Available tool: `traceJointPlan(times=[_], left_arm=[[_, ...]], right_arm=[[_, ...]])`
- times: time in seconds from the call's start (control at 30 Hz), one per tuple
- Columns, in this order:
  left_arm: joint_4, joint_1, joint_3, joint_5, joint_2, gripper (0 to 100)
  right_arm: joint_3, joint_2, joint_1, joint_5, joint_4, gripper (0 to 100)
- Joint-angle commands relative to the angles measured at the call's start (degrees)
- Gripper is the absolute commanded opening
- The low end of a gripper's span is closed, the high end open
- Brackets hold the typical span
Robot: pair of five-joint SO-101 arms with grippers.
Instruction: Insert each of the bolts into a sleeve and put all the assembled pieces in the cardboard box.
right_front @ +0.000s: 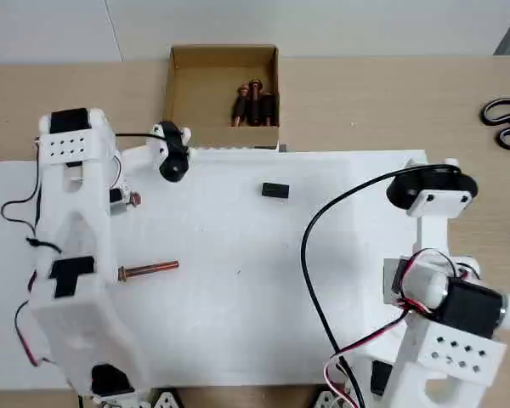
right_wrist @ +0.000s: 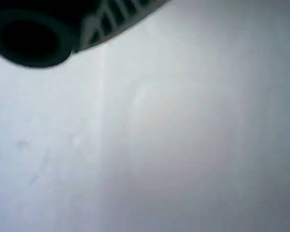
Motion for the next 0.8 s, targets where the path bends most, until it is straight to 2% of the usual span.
traceJointPlan(times=[0.0,0.1,0.27,0.43,0.53,0.63,0.77], left_arm=[[1.2,0.5,0.6,0.4,-8.4,0],[1.1,0.5,1.0,8.0,-12.1,0],[1.1,0.5,1.3,25.3,-18.3,0],[1.2,1.9,2.2,46.6,-25.1,0],[1.3,4.4,4.4,56.9,-30.9,0],[1.3,7.1,8.0,61.9,-39.8,0],[1.1,12.6,14.7,62.3,-52.0,0]], right_arm=[[-3.6,-0.9,-0.3,-0.4,0.7,0.5],[-4.2,-0.9,-0.3,-0.6,1.0,0.4],[-6.5,-5.7,-0.8,-0.6,1.8,0.5],[-6.3,-13.6,-9.6,-0.3,2.0,0.4],[-6.2,-17.7,-15.0,-0.4,1.8,0.4],[-5.1,-21.0,-20.3,-0.6,1.3,0.4],[-2.9,-25.8,-25.5,-0.7,-1.1,0.4]])
